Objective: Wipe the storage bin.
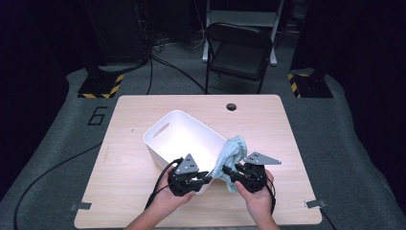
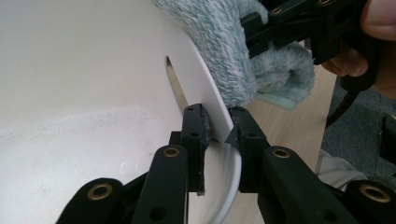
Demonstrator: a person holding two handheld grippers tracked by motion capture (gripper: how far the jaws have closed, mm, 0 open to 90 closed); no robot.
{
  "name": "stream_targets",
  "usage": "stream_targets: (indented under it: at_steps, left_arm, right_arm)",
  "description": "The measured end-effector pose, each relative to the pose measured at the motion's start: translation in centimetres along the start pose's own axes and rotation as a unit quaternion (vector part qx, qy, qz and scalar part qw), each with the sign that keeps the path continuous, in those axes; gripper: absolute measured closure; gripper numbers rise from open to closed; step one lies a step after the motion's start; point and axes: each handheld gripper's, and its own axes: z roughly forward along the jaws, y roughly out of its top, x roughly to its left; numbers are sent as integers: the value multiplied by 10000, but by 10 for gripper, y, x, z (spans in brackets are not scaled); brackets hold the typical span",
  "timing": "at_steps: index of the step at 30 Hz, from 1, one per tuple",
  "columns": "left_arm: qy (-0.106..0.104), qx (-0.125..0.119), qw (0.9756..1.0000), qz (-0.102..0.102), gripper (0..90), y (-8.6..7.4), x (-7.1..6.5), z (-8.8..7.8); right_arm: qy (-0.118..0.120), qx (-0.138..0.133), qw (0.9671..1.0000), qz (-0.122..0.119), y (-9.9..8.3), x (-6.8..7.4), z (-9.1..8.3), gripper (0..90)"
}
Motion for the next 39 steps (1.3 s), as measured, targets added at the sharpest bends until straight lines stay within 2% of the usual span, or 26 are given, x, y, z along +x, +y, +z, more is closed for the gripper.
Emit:
stream_targets:
  at_steps: [3,7,9,12,14,16,19,20,21,22,25,27,29,30,31,34,35,36,38,39]
  left_arm:
    - [-18,35,10000,49,775,0,0,0]
    - [4,20,10000,-25,775,0,-1,0]
    - [11,25,10000,-26,775,1,0,0]
    - [16,18,10000,-49,775,1,-1,0]
    - [11,-3,9999,-102,775,0,-1,1]
    - [22,5,10000,-69,775,1,0,0]
    - [34,-7,9999,-116,774,1,-1,1]
    - [42,-24,9999,-127,774,1,-1,1]
    - [33,-25,9999,-115,775,1,-2,1]
    - [38,-28,9999,-118,774,1,-2,1]
    - [35,-28,9999,-150,774,1,-2,2]
    - [40,-37,9998,-193,774,1,-3,2]
    - [63,-56,9998,-200,773,1,-3,2]
    - [63,-54,9998,-185,772,1,-3,2]
    - [13,-51,9997,-221,769,1,-3,2]
    - [-124,-88,9995,-265,746,2,1,0]
    - [-169,-133,9993,-309,727,2,2,-2]
    - [-115,-143,9994,-284,694,4,2,-4]
    - [-115,-185,9993,-298,664,6,2,-8]
    - [-84,-242,9991,-323,657,7,3,-11]
  right_arm:
    - [-29,143,9999,47,-3,-1,5,704]
    - [-41,277,9995,116,-8,-4,11,707]
    - [-111,493,9987,48,-12,-4,15,708]
    - [-65,789,9969,38,-20,-4,26,708]
    - [-40,863,9963,38,-24,-5,31,709]
    - [-28,961,9953,85,-26,-6,32,709]
    - [-33,1113,9937,129,-31,-7,36,708]
    - [-25,1179,9930,66,-32,-9,38,708]
    - [-39,1280,9916,178,-34,-8,40,708]
    - [-19,1309,9913,119,-36,-10,43,708]
    - [-31,1576,9872,227,-43,-9,51,708]
    - [-50,1677,9856,213,-46,-10,54,707]
    - [-28,1729,9848,162,-47,-13,56,705]
    - [-37,1687,9854,205,-48,-14,56,703]
    - [-14,1699,9854,142,-48,-16,56,700]
    - [-14,1703,9851,223,-48,-18,52,690]
    - [-19,1702,9852,177,-48,-19,52,689]
    - [-26,1718,9847,292,-48,-18,51,688]
    - [9,1669,9857,241,-48,-21,49,685]
    - [16,1710,9847,332,-48,-20,48,683]
